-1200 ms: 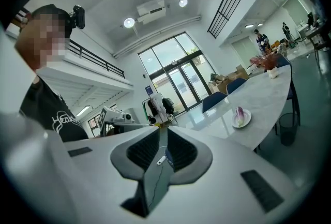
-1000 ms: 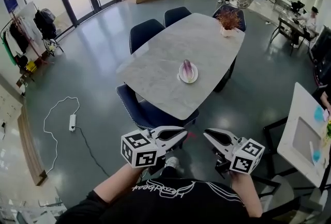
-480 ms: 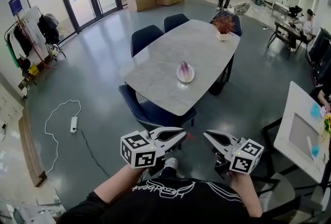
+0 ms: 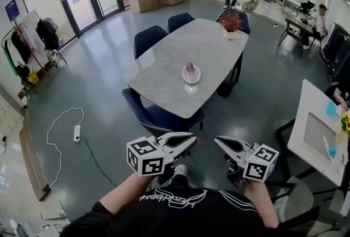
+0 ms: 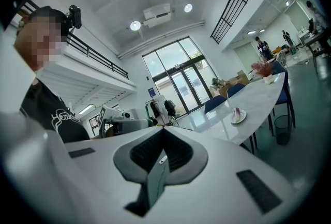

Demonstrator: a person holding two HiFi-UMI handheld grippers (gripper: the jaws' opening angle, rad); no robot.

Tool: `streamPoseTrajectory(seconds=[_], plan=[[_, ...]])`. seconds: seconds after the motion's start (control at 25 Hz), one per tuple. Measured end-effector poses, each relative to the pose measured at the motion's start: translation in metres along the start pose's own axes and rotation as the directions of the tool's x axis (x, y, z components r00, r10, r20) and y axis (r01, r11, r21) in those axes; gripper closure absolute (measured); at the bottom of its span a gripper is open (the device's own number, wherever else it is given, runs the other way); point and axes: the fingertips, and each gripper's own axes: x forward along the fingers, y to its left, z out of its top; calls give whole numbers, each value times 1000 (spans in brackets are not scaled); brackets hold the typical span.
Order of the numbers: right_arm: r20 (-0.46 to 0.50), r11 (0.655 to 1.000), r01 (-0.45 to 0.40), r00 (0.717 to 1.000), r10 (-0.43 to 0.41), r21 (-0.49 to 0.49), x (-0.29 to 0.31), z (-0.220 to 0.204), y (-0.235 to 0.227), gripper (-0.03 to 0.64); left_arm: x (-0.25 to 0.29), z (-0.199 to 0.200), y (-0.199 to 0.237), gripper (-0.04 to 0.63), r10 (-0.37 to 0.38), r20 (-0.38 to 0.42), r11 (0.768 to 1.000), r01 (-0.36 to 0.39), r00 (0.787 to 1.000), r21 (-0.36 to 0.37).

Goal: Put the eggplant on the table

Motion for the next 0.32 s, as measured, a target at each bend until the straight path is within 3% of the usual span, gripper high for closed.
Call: streamPoseTrajectory(seconds=[0.32], plan=[[-3, 1000, -5, 1000, 5, -5, -6, -1, 8, 611, -7, -1, -7, 586, 2, -4, 1000, -2, 1000, 4]])
